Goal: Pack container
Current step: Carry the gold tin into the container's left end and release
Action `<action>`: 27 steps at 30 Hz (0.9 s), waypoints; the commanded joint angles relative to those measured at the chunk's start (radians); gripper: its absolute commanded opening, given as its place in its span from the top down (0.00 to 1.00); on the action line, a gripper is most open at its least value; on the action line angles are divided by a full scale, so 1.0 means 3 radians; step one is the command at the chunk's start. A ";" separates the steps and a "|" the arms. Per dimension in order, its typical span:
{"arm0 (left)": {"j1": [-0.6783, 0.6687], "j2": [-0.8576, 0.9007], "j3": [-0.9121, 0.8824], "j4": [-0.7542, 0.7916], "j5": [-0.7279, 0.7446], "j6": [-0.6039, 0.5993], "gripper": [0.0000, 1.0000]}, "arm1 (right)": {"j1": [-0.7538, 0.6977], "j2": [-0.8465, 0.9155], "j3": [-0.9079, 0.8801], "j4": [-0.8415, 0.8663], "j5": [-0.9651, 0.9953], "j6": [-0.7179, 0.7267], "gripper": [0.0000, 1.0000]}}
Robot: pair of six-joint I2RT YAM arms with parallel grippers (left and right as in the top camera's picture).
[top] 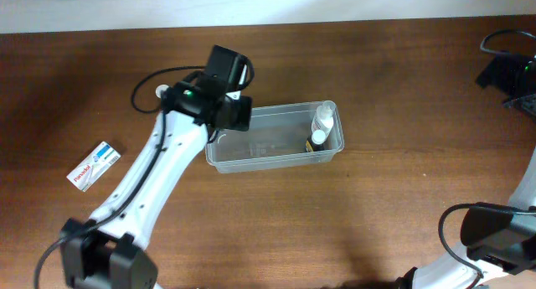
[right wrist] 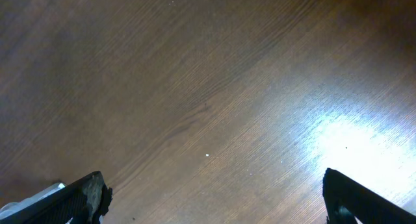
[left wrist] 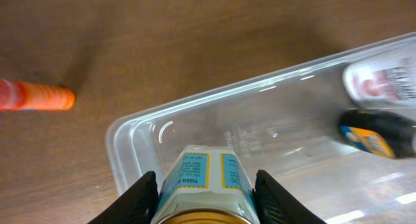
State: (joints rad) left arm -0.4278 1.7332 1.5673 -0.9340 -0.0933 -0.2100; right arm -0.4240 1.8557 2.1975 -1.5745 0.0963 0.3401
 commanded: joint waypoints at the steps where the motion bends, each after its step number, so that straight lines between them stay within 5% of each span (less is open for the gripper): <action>1: -0.0031 0.0327 0.0065 0.0001 -0.0198 -0.0215 0.63 | -0.0006 -0.0048 0.0050 0.0000 0.0006 0.0020 0.02; 27: -0.0037 0.1067 0.0065 -0.0066 -0.0529 -0.0399 0.63 | -0.0006 -0.0048 0.0050 0.0000 0.0008 0.0020 0.02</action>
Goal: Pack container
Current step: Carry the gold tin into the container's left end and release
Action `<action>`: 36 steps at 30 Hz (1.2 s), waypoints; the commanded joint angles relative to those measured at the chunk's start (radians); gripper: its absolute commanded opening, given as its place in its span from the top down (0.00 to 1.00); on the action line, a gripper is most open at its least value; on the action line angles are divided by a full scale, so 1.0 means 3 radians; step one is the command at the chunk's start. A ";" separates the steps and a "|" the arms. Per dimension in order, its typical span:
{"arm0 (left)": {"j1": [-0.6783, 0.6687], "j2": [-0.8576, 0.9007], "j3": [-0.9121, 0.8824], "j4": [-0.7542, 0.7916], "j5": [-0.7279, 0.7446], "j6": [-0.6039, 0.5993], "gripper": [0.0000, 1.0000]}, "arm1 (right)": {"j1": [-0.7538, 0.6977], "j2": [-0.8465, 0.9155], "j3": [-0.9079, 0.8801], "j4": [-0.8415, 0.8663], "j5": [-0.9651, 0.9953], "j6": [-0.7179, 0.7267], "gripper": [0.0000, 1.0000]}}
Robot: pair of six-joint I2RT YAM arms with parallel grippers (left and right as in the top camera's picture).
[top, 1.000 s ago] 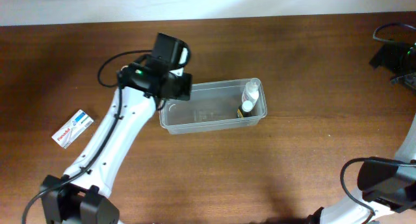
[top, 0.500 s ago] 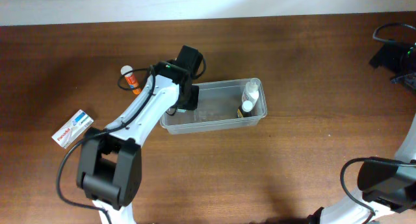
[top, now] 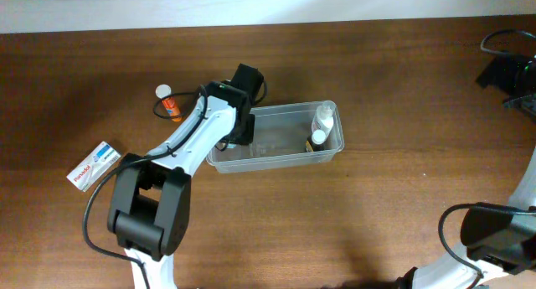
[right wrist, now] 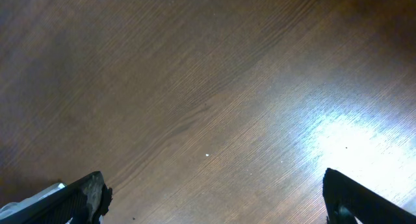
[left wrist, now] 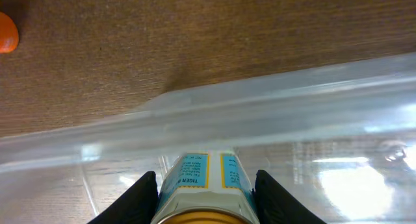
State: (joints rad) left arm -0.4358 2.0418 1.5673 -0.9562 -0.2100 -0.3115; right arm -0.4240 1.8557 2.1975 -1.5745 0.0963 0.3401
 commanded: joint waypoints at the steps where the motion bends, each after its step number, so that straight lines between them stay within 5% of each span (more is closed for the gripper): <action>1: -0.0010 0.0038 0.0064 0.0008 -0.0156 -0.0061 0.63 | -0.0006 -0.0048 0.0050 0.0000 0.0006 0.0020 0.02; 36: -0.0010 0.0287 0.0064 0.0109 -0.0224 -0.0060 0.62 | -0.0006 -0.0048 0.0050 0.0000 0.0006 0.0020 0.02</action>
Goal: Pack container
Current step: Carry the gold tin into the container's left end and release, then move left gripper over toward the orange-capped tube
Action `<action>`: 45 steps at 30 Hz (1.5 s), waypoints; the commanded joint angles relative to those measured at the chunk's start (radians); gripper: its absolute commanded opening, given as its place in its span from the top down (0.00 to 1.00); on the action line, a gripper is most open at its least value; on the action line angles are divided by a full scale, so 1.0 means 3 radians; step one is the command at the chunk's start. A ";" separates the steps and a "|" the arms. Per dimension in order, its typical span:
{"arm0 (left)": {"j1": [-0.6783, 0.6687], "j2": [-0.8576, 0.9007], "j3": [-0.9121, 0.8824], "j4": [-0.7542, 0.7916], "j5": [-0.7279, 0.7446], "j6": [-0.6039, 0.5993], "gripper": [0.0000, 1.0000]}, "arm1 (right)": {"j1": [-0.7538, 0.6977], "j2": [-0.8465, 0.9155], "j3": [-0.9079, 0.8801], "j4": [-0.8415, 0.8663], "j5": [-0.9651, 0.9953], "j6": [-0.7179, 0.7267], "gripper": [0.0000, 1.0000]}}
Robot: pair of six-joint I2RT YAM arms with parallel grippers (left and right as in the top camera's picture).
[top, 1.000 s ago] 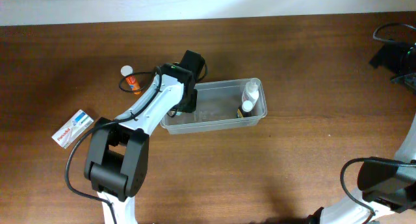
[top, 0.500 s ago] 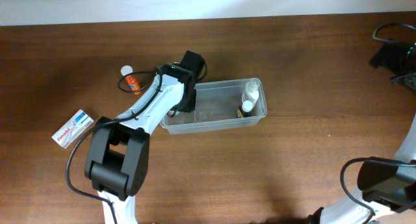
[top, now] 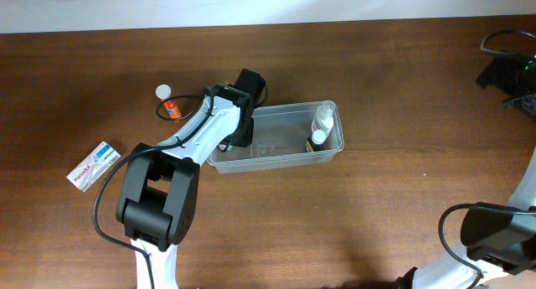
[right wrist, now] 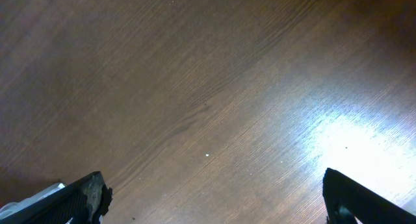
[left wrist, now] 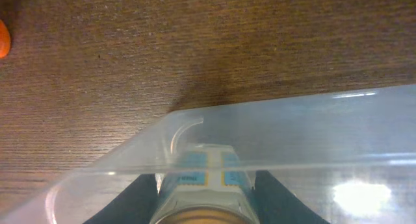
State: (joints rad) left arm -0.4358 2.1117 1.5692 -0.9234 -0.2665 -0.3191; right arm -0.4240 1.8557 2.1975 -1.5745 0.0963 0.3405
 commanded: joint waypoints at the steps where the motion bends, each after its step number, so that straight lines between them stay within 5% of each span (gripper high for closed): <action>1: -0.0010 0.0055 0.0057 0.0000 -0.0036 -0.0034 0.62 | -0.0006 -0.0048 0.0050 0.0000 0.0006 0.0019 0.02; 11: -0.0010 0.0055 0.0057 -0.0001 -0.0036 -0.0033 0.35 | -0.0006 -0.0048 0.0050 0.0000 0.0006 0.0019 0.02; 24: -0.0008 0.0047 0.0300 -0.0239 -0.0037 -0.0032 0.34 | -0.0006 -0.0048 0.0050 0.0000 0.0008 0.0019 0.02; 45: 0.0272 0.0034 0.2496 -0.2126 0.0317 -0.0034 0.26 | -0.0006 -0.0048 0.0050 0.0000 0.0006 0.0019 0.02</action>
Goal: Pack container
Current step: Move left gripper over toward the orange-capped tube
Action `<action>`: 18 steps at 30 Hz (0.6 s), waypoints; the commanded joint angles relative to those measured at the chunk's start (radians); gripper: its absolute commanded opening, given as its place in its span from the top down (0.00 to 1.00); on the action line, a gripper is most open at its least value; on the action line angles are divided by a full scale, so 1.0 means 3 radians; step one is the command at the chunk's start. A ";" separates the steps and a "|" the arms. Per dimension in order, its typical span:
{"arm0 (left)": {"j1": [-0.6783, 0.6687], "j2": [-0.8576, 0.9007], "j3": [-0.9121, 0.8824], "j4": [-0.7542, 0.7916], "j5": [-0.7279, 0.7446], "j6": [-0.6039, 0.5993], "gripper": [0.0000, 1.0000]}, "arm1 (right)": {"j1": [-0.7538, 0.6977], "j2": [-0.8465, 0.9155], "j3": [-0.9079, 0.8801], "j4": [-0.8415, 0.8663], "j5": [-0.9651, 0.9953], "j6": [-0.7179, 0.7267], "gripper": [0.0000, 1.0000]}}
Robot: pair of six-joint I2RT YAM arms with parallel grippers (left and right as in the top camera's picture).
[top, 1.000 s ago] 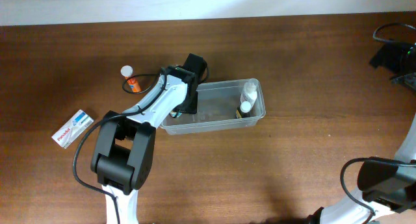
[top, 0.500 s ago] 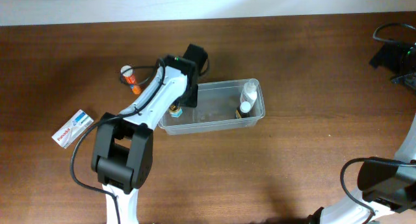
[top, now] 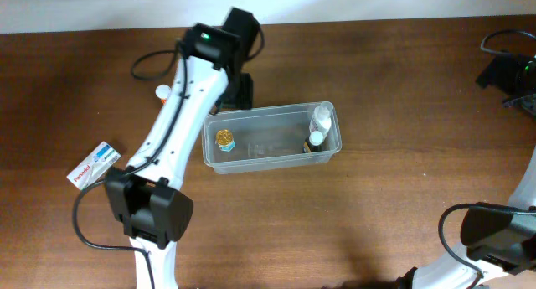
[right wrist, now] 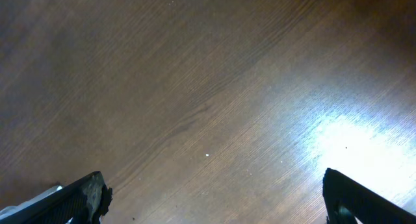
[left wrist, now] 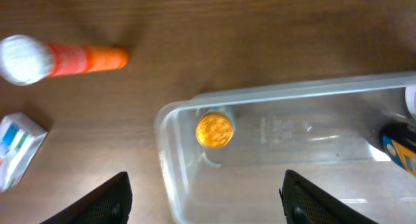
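The clear plastic container [top: 270,110] lies mid-table. A small jar with a gold lid [top: 224,139] stands upright at its left end, and a white bottle [top: 322,117] and a dark bottle [top: 315,141] lie at its right end. My left gripper [left wrist: 208,208] hangs open above the container's left end [left wrist: 170,160], well over the jar [left wrist: 215,129], with nothing between its fingers. My right gripper [right wrist: 214,208] is open over bare wood, away from the container.
An orange tube with a white cap [left wrist: 65,57] lies on the table left of the container. A small white, blue and red box [top: 94,165] sits farther left. Dark cables and equipment [top: 507,67] occupy the far right edge.
My left gripper has opened, let go of the gold-lidded jar and stands higher, above the container. The jar now stands on the container floor. The right arm has not moved.
My left gripper held the gold-lidded jar over the container's left end. Then it was down inside the left wall with the jar, and it stayed there a moment later. Now the jar stands in the container and the gripper is open above it.
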State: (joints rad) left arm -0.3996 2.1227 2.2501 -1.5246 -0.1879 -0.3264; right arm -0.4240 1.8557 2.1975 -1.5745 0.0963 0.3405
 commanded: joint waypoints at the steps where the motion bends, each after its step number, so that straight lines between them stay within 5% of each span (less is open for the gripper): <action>1: 0.0197 -0.0010 0.0271 -0.0175 0.0056 -0.0010 0.26 | -0.0006 -0.0048 0.0050 0.0000 0.0006 0.0019 0.02; 18: 0.1300 -0.0254 0.0298 -0.0544 0.0430 -0.0056 0.23 | -0.0006 -0.0048 0.0050 0.0000 0.0006 0.0019 0.02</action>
State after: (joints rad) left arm -0.0357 2.1181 2.3234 -1.6836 -0.0948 -0.3412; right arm -0.4240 1.8557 2.1975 -1.5749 0.0963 0.3397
